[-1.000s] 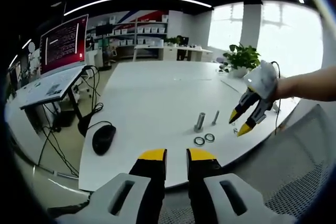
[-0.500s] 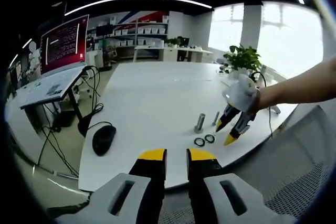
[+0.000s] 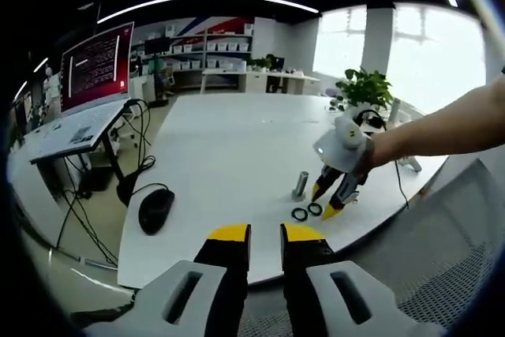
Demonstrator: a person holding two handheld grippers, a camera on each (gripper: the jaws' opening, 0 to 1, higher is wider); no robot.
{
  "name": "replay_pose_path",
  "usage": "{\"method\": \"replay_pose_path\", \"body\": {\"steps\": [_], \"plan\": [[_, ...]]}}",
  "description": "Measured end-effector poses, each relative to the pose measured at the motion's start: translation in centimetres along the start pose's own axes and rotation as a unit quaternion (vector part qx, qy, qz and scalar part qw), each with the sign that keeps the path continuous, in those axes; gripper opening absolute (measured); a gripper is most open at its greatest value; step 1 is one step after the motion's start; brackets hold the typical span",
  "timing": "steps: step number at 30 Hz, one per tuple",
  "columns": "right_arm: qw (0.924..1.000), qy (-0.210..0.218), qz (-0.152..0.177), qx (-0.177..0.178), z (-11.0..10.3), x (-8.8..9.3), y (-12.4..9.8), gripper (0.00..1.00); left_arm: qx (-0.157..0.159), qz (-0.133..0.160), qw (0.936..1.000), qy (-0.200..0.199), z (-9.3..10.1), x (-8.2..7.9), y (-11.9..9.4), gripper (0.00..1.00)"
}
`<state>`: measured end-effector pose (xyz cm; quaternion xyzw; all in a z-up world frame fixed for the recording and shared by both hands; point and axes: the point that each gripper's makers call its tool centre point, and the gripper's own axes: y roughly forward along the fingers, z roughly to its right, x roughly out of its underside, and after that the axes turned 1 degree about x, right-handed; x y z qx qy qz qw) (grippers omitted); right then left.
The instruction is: Place the washer onto the threaded stud by aligning its center hole with the stud, sliding it down to the base, and recovering from edge contact or off-axis alignment until the washer reaches the visible bottom stop.
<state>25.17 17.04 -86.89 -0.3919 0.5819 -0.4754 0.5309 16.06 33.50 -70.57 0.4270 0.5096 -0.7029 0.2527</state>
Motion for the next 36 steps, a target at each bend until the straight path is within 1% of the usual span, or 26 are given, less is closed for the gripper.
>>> {"method": "replay_pose_path", "body": {"steps": [3,5,6,8,12,15,17,19,22,24,25,26,29,36], "plan": [[0.9999,-0.009,-0.007,-0.001,0.06,-0.01,0.05,0.32,0.0,0.001,1.0,0.0,-0.03,-0.02,0.01,0.13],[0.9999,-0.013,-0.008,0.0,0.17,-0.19,0.06,0.26,0.0,0.001,1.0,-0.001,-0.05,-0.02,0.02,0.13],[0.9999,-0.015,-0.004,-0.001,0.16,-0.44,0.14,0.26,0.0,0.001,1.0,-0.001,-0.05,-0.02,0.01,0.13],[0.9997,-0.015,-0.02,0.002,-0.04,-0.35,0.1,0.25,0.001,0.0,1.0,0.0,-0.05,-0.01,0.01,0.12],[0.9988,-0.038,-0.031,0.002,-0.08,-0.31,0.07,0.25,0.0,0.001,1.0,-0.001,-0.07,-0.07,0.01,0.12],[0.999,-0.025,-0.036,-0.001,0.09,-0.29,0.1,0.25,0.0,0.002,1.0,-0.001,-0.08,-0.08,0.01,0.12],[0.9986,-0.033,-0.04,-0.003,0.0,-0.25,0.06,0.25,0.0,0.002,1.0,-0.002,-0.09,-0.08,0.01,0.12],[0.9988,-0.023,-0.044,-0.001,-0.1,-0.27,0.02,0.26,0.0,0.002,1.0,-0.001,-0.08,-0.08,0.01,0.12],[0.9985,-0.03,-0.045,0.003,-0.34,-0.19,0.02,0.26,0.001,0.0,1.0,-0.001,-0.06,-0.04,0.03,0.12],[0.9986,-0.015,-0.05,0.002,-0.08,-0.21,-0.02,0.26,0.001,-0.001,1.0,0.0,-0.03,-0.02,0.02,0.12],[0.9985,-0.02,-0.051,0.001,-0.1,-0.2,-0.01,0.25,0.001,-0.001,1.0,0.0,-0.03,-0.02,0.01,0.12],[0.9981,-0.034,-0.051,0.0,-0.11,-0.19,-0.03,0.25,0.001,-0.001,1.0,0.0,-0.04,-0.02,0.02,0.12],[0.9985,-0.027,-0.049,-0.001,-0.07,-0.19,-0.09,0.24,0.001,-0.001,1.0,0.0,-0.04,-0.01,0.03,0.12],[0.9995,-0.004,-0.03,0.003,0.16,0.02,-0.19,0.23,0.002,-0.001,1.0,0.0,0.01,-0.02,0.02,0.12]]}}
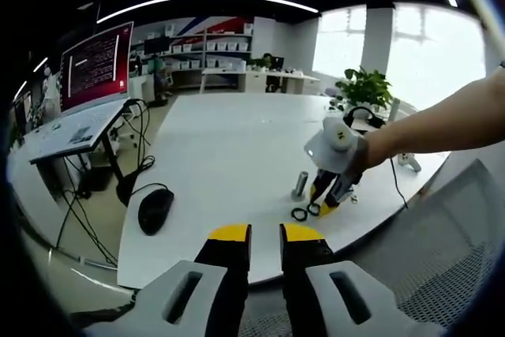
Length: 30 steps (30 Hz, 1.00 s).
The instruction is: Place the washer onto the threaded stud by aligning its center hole with the stud, sliding it down to the base, and recovering from edge contact or off-axis alignment until the washer reaches the visible bottom stop.
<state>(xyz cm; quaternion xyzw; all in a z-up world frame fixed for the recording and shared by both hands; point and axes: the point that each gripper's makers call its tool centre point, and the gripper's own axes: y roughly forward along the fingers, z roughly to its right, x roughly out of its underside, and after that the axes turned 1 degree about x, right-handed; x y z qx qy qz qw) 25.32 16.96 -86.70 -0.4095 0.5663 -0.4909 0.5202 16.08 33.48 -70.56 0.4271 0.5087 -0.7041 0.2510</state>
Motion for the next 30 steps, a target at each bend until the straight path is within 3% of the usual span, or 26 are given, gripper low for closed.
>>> {"method": "replay_pose_path", "body": {"steps": [10,30], "plan": [[0.9999,-0.003,-0.002,-0.012,0.0,0.3,-1.2,0.23,0.0,0.001,1.0,-0.001,0.0,0.0,0.0,0.12],[0.9997,-0.017,0.014,-0.004,1.3,-1.9,-5.8,0.23,-0.001,0.004,1.0,-0.002,-0.1,-0.1,0.0,0.12]]}}
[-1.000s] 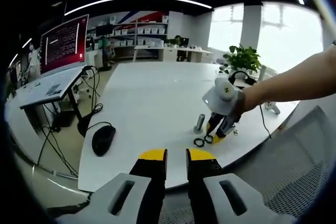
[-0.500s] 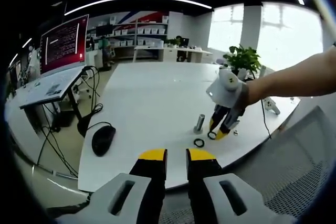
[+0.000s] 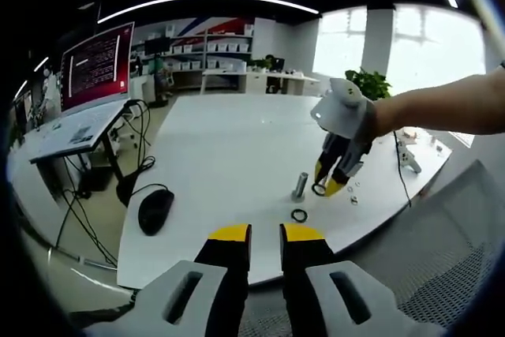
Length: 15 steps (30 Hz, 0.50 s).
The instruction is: Place the washer onto the threaded stud by aligning its center hole with the stud, sliding it down to the base, and recovering from edge contact or off-axis alignment until the washer reaches the visible bottom stop.
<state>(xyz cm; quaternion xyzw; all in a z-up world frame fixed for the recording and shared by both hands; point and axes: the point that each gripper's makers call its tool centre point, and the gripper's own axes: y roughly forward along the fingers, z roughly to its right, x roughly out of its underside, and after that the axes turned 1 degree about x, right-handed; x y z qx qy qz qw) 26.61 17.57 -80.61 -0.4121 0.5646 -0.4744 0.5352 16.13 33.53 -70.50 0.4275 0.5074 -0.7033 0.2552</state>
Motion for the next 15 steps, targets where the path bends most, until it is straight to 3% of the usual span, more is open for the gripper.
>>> {"method": "replay_pose_path", "body": {"steps": [15], "plan": [[0.9993,-0.02,0.007,0.031,2.0,-1.5,-0.9,0.23,0.0,0.003,1.0,-0.002,0.0,-0.1,0.0,0.12]]}}
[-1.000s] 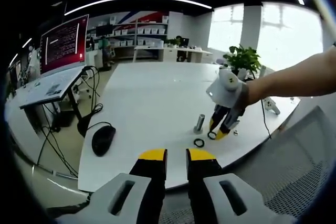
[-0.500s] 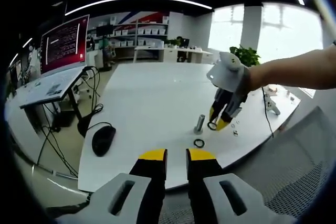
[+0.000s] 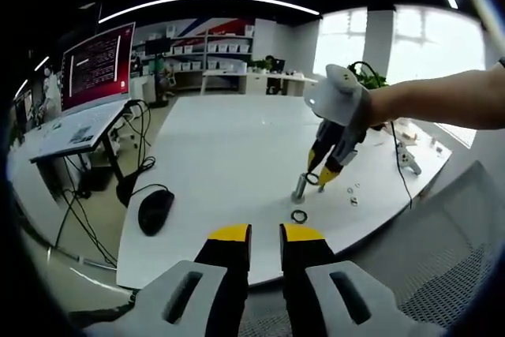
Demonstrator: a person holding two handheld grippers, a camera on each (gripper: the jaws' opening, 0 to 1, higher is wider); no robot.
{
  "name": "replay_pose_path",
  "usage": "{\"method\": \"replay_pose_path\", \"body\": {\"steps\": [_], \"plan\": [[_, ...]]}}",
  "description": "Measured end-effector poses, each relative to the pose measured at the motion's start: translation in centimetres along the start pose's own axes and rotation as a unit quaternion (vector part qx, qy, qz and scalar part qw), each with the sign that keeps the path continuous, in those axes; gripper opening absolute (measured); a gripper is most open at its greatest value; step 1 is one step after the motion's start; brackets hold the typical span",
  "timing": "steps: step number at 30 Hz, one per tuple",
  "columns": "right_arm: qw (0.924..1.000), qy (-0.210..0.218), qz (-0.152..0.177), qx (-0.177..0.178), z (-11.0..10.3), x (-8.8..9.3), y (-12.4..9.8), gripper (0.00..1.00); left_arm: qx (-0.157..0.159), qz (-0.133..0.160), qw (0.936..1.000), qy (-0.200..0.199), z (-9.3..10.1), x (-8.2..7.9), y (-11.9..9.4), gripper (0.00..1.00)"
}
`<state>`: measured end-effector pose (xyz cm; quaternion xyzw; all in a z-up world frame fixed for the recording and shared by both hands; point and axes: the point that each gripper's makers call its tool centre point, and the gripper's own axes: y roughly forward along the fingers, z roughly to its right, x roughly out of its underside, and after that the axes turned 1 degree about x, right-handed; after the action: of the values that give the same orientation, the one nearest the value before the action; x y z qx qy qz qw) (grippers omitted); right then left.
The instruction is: Place the washer onto the threaded stud by aligning its center hole with the stud, sliding it down to the base, and recovering from edge contact or off-axis alignment until the washer reaches the visible bottom stop.
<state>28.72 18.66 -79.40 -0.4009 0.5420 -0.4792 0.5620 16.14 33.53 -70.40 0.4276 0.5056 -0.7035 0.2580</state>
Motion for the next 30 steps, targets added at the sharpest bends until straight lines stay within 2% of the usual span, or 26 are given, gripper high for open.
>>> {"method": "replay_pose_path", "body": {"steps": [9,30], "plan": [[0.9998,-0.008,-0.003,0.016,0.9,-0.2,0.4,0.23,0.0,0.001,1.0,-0.001,0.0,0.0,0.0,0.12],[0.9999,-0.001,-0.016,0.0,1.2,0.1,2.3,0.23,-0.001,0.004,1.0,-0.003,0.0,-0.1,0.0,0.12]]}}
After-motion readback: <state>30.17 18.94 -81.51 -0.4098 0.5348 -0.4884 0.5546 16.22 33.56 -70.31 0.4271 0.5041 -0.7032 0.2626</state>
